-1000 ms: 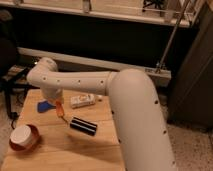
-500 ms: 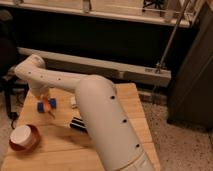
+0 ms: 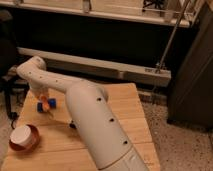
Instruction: Place the pepper on the white sponge
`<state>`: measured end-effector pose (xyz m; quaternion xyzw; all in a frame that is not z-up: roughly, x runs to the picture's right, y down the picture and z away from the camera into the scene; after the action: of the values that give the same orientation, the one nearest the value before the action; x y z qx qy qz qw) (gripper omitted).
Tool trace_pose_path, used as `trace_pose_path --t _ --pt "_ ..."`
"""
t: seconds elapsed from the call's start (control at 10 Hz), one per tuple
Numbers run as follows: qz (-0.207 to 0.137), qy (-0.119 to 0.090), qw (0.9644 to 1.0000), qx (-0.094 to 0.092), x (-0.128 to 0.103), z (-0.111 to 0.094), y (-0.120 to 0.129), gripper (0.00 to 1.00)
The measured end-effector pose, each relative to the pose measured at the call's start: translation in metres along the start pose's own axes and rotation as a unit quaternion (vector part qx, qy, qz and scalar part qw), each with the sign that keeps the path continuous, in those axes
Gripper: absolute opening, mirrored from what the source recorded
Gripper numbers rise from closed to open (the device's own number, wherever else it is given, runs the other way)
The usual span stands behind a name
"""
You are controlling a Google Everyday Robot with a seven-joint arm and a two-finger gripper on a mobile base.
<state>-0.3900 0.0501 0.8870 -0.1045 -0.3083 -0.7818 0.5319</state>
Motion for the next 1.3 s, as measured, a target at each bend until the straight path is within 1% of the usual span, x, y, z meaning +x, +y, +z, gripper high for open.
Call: trace_pose_path --t 0.2,0.7,0.8,1.0,1.2,1.3 --pt "-0.001 -0.007 1.0000 -0.004 0.002 0.009 0.003 0.00" --pt "-0.004 -0.026 0.9996 -0.013 0.003 0.029 -0.004 0.01" --pt "-0.002 -0.029 0.9994 -0.017 0.003 0.032 -0.003 0.07" --pt "0.005 -0.029 0.9991 -0.030 0.007 0.037 0.001 0.29" --pt "0.009 -0.026 0.9990 -0.035 0.011 0.038 0.004 0.47" --pt "0.010 -0.026 0.9989 -0.037 0.012 0.038 0.003 0.59"
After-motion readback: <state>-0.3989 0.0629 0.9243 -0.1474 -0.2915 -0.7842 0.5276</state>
